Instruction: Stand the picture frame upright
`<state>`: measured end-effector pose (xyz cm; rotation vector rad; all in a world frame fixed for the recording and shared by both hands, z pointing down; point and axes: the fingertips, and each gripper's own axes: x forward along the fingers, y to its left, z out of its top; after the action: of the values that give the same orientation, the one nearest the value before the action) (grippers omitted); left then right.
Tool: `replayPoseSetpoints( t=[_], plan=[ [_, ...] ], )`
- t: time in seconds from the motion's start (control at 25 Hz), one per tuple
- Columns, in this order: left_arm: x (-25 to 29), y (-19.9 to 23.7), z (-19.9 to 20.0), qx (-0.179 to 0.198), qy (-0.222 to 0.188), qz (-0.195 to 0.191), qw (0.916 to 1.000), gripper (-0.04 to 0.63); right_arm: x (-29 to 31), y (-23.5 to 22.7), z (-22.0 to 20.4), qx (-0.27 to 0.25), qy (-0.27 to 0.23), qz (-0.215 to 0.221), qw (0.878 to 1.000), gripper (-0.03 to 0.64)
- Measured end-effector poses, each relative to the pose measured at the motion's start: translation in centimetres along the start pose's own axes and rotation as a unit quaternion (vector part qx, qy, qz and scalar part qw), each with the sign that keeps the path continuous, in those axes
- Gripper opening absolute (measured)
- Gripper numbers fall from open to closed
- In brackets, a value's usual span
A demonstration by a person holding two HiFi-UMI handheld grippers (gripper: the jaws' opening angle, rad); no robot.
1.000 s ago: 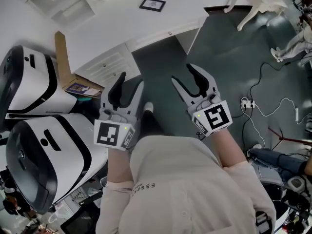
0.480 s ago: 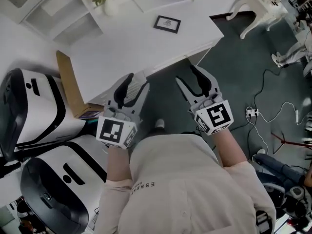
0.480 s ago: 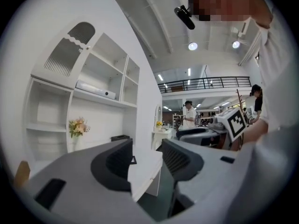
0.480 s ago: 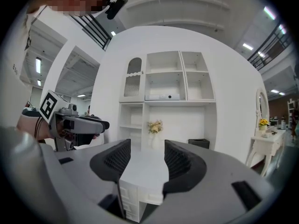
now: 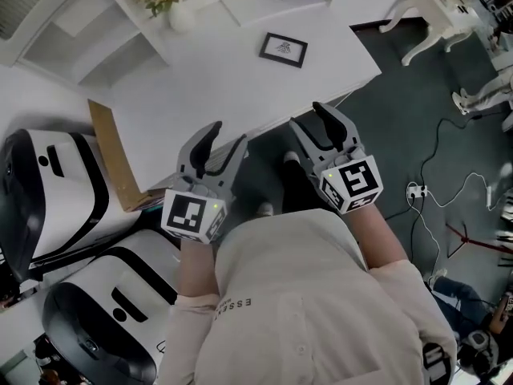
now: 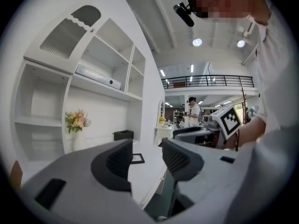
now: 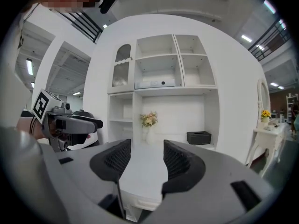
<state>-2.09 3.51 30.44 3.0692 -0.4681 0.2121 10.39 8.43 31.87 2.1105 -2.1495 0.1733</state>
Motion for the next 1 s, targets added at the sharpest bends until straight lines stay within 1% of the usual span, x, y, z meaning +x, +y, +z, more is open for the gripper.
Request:
replayPoseSetpoints(
  t=[0.12,0.24,0.4,0.52,0.76,0.88,1.0],
  plan=[
    [2.6,1.5,0.0,0.003,0.003,0.019,0.9998,0.192,2.7,-2.1,-0.3,-0.003,0.002,0.022,1.0,0.23],
    [5.8,3.3,0.2,-0.002,0.005,0.046,0.9989,0.192,5.5,-4.7,-0.4,-0.006,0.009,0.044,0.999,0.23],
    [10.4,4.9,0.4,-0.007,0.013,0.059,0.9981,0.192,9.1,-8.6,-1.4,-0.004,0.033,0.068,0.997,0.23],
    [13.5,5.7,0.1,-0.014,0.023,0.073,0.997,0.192,11.4,-11.5,-2.9,0.001,0.06,0.08,0.995,0.23],
    [19.1,7.4,-1.6,-0.038,0.031,0.087,0.995,0.192,15.6,-16.7,-6.8,0.009,0.121,0.095,0.988,0.23],
    [20.9,8.5,-2.9,-0.051,0.027,0.095,0.9937,0.192,17.6,-18.7,-9.6,0.018,0.162,0.099,0.982,0.23],
    [22.4,9.2,-4.2,-0.061,0.036,0.102,0.9922,0.192,19.3,-20.4,-12.9,0.038,0.215,0.094,0.971,0.23]
  ],
)
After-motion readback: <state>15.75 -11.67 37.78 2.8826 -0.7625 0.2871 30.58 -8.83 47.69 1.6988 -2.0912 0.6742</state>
